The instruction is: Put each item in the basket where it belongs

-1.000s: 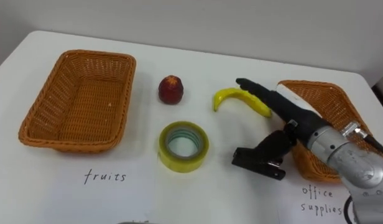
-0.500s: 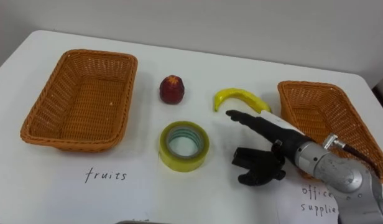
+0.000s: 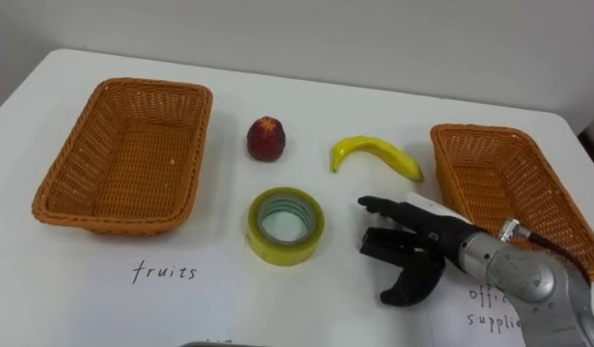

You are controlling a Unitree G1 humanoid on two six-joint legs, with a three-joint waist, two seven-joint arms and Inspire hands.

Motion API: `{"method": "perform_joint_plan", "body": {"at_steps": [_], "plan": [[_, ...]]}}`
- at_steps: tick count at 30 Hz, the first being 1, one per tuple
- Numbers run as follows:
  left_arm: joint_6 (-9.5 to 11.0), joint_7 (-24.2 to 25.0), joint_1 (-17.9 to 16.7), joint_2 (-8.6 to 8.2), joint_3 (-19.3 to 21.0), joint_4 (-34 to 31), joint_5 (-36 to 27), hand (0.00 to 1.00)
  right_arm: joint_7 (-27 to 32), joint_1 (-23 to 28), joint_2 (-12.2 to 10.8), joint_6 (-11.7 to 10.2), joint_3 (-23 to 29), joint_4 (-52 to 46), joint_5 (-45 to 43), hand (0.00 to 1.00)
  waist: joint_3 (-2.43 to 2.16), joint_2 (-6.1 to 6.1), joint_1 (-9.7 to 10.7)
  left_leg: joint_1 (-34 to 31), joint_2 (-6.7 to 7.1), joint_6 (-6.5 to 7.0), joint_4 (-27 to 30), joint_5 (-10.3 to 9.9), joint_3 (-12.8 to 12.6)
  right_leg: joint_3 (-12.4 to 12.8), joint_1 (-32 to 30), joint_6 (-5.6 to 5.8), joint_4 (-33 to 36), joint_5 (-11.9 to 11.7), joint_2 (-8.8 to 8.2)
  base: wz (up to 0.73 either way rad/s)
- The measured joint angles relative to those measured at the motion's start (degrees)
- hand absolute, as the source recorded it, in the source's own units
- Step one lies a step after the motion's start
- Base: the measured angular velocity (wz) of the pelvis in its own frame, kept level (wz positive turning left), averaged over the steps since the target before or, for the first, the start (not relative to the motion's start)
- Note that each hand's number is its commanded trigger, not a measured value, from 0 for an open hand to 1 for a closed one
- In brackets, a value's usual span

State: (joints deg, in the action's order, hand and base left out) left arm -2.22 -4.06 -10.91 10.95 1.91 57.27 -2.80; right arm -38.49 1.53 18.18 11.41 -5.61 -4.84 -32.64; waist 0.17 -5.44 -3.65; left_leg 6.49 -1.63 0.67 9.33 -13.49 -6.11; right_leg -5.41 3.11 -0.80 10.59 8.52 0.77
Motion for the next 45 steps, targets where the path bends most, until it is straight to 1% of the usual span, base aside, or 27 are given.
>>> {"method": "perform_joint_plan", "body": {"at_steps": [11, 27, 35, 39, 45], "plan": [[-0.1, -0.2, 0.0, -0.03, 0.0, 0.0, 0.0, 0.00, 0.1, 0.0, 0.0, 0.0, 0.0, 0.3, -3.9, 0.00, 0.07, -0.30, 0.0, 0.0, 0.11, 0.07, 0.0, 0.0, 0.0, -0.1, 0.1, 0.01, 0.0, 0.0, -0.15, 0.00], [-0.3, -0.2, 0.0, 0.20, 0.1, 0.1, 0.0, 0.00, 0.0, 0.0, 0.0, 0.7, 0.0, 0.5, -4.1, 0.00, 0.11, -0.82, 0.0, 0.0, 0.28, 0.23, 0.0, 0.1, 0.0, -0.4, 0.1, 0.10, 0.0, 0.0, -0.40, 0.00], [-0.3, 0.3, 0.0, 0.21, 0.2, -0.1, 0.1, 0.00, -0.2, -0.1, 0.0, 0.5, 0.1, 1.0, -7.8, 0.00, 0.12, -0.82, -0.1, 0.0, 0.30, 0.26, 0.0, 0.1, 0.1, -0.3, 0.1, 0.15, 0.0, -0.1, -0.41, 0.00], [-0.3, 0.9, 0.0, 0.21, 0.2, -1.0, 0.1, 0.00, -0.2, -0.1, 0.0, 0.8, 0.3, 1.3, -8.4, 0.00, 0.10, -0.84, -1.0, 0.0, 0.27, 0.26, 0.0, 0.1, 0.0, -0.3, 0.1, 0.15, 0.1, -0.1, -0.37, 0.00], [-0.4, 1.5, 0.1, 0.16, 0.1, -1.1, 0.0, 0.00, -0.4, -0.4, 0.0, 1.2, 0.3, 1.9, -9.5, 0.00, 0.08, -0.97, -1.3, 0.0, 0.29, 0.27, 0.2, 0.2, 0.1, -0.3, 0.1, 0.15, 0.2, -0.1, -0.42, 0.00]]}}
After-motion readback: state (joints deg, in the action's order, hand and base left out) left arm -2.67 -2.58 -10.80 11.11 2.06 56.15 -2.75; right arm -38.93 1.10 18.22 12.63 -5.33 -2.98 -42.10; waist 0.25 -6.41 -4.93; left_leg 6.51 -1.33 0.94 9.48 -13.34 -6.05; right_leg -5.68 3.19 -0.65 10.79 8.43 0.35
